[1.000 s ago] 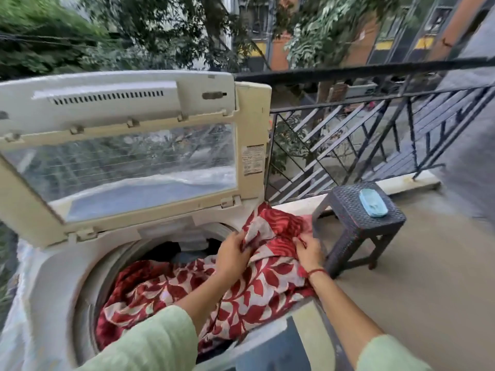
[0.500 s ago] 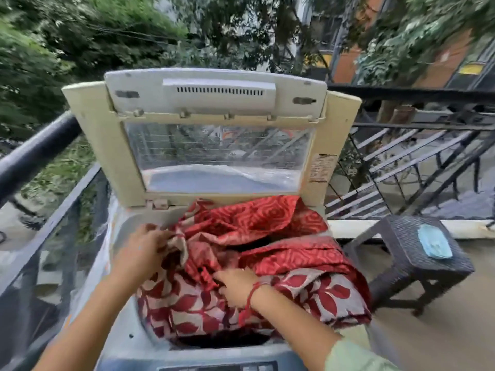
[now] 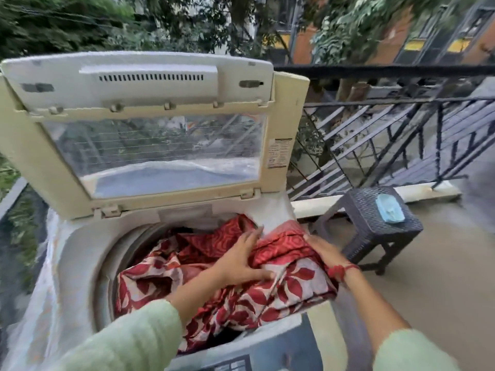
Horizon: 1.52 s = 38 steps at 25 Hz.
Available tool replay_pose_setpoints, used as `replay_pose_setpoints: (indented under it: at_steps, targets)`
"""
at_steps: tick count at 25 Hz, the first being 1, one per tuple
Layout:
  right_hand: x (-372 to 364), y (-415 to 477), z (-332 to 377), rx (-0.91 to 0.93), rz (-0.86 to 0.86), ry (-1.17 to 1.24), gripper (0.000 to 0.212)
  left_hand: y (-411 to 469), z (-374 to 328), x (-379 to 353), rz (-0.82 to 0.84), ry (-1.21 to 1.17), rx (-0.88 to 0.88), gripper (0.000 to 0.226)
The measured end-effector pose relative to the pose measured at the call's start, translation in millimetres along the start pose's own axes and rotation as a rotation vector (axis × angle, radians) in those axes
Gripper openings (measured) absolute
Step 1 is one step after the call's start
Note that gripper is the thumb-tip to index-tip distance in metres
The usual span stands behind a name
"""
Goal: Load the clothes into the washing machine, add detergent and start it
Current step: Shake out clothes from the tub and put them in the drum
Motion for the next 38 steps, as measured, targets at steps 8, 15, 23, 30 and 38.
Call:
replay_pose_setpoints:
  at_steps: [8,15,23,30,38]
  targets:
    - [2.5,-96.5,57.7,0.48,-0.678,0.004,0.021,-35.9,-9.3,11.2,-0.461,0.188,-0.225,0.055]
    - [-114.1,-169.5,183.0,1.207,-0.465,-0.042,0.03,-145.5,3.9,169.0,-1.074,0.27,0.025,0.057]
    - [-200.4,-68.8,68.9,0.516,0.858,-1.227,0.047,-135.0,110.8,37.8,0.284,0.397,0.546,0.092]
    - [-2.0,-32.8,51.8,0.536,-0.084,0.188,0.054,-64.4,61.1,36.0,0.096,0.633,0.458,0.069]
    - [-16.2,-7.6,-106.0,0.115,0.151,-0.602,0.056,15.7,-9.7,-35.9,0.167,0.497,-0.184,0.122]
Point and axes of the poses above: each hand's wrist, its own y-axis towards the middle knuckle, its own x-axis out of the back of the hand, z = x × y, the point moved 1 cm from there along y, towards the middle knuckle, and after that the axes turned 1 degree about -y, right-handed, at the moved point
